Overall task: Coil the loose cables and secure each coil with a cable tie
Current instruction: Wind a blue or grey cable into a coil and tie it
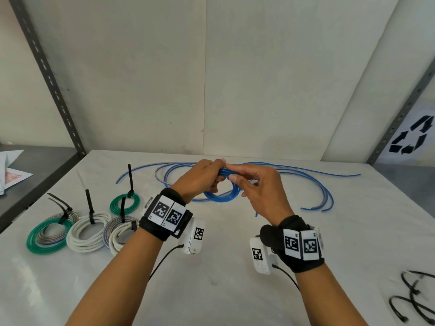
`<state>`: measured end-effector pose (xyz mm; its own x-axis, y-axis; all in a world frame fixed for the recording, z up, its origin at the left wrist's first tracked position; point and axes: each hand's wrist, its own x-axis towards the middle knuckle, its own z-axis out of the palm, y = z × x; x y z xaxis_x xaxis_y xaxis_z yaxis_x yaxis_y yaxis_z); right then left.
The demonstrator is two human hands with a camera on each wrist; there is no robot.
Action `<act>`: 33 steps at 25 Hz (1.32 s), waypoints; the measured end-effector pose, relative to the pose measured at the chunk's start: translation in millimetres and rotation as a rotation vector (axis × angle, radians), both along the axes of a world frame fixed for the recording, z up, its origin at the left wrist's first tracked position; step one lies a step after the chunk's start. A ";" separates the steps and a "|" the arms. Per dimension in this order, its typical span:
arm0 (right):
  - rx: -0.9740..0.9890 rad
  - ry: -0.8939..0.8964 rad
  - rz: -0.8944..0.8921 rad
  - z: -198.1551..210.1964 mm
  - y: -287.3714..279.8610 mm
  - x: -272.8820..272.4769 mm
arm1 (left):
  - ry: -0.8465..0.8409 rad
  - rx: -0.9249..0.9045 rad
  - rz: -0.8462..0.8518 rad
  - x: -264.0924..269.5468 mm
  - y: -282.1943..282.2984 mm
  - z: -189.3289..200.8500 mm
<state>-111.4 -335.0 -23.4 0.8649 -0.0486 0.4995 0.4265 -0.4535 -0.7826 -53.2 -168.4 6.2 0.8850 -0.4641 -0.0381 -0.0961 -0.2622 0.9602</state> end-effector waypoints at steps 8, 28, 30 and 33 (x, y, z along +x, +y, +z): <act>0.398 -0.063 -0.031 1.8 9.8 1.4 | 0.233 -0.594 0.163 1.4 3.8 11.0; 0.573 -0.125 -0.081 0.5 18.5 2.6 | 0.156 -0.564 0.124 -2.3 -3.7 11.1; 0.506 -0.122 -0.074 0.9 11.6 2.6 | -0.026 -0.293 0.072 -0.7 4.7 9.5; 0.428 -0.118 -0.066 2.4 1.3 1.7 | -0.131 -0.184 -0.086 0.7 19.5 3.6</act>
